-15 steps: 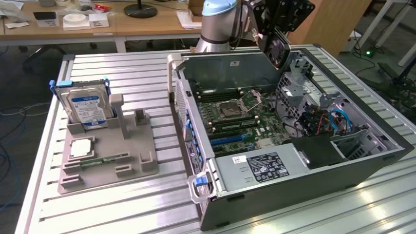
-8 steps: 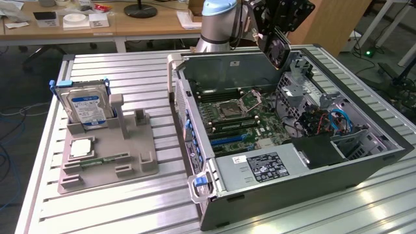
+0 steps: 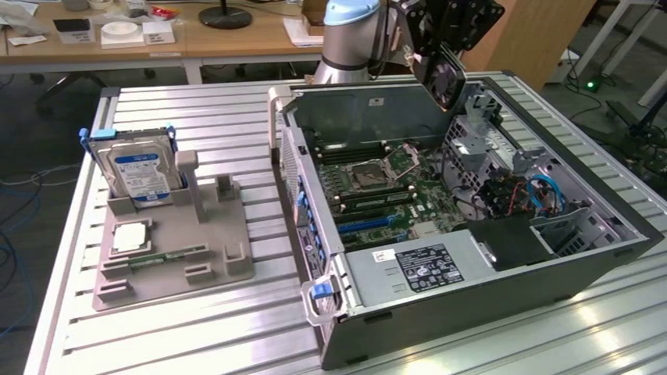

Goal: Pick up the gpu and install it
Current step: 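Insert the gpu into the slot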

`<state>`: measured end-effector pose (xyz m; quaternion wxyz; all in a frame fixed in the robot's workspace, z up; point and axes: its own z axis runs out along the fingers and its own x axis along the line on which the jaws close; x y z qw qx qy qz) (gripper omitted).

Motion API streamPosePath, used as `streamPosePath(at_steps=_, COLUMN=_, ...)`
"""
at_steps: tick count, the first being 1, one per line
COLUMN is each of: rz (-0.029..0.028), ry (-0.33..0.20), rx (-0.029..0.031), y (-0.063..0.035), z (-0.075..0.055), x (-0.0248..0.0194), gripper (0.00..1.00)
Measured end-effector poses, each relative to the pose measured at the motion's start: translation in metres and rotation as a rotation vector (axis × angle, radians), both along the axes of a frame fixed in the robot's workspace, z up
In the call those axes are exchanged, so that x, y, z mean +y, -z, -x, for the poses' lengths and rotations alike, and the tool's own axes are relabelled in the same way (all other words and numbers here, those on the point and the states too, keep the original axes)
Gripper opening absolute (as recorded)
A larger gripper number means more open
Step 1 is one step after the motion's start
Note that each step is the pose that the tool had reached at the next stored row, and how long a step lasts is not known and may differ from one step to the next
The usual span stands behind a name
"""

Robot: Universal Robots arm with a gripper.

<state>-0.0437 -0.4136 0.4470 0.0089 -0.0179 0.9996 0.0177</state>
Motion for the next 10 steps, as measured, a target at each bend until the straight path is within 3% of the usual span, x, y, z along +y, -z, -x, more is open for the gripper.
streamPosePath(at_steps=10, rz=-0.0001, ry=-0.132, rx=-0.0001, y=0.0000, z=0.0000, x=-0.0001, gripper=0.28)
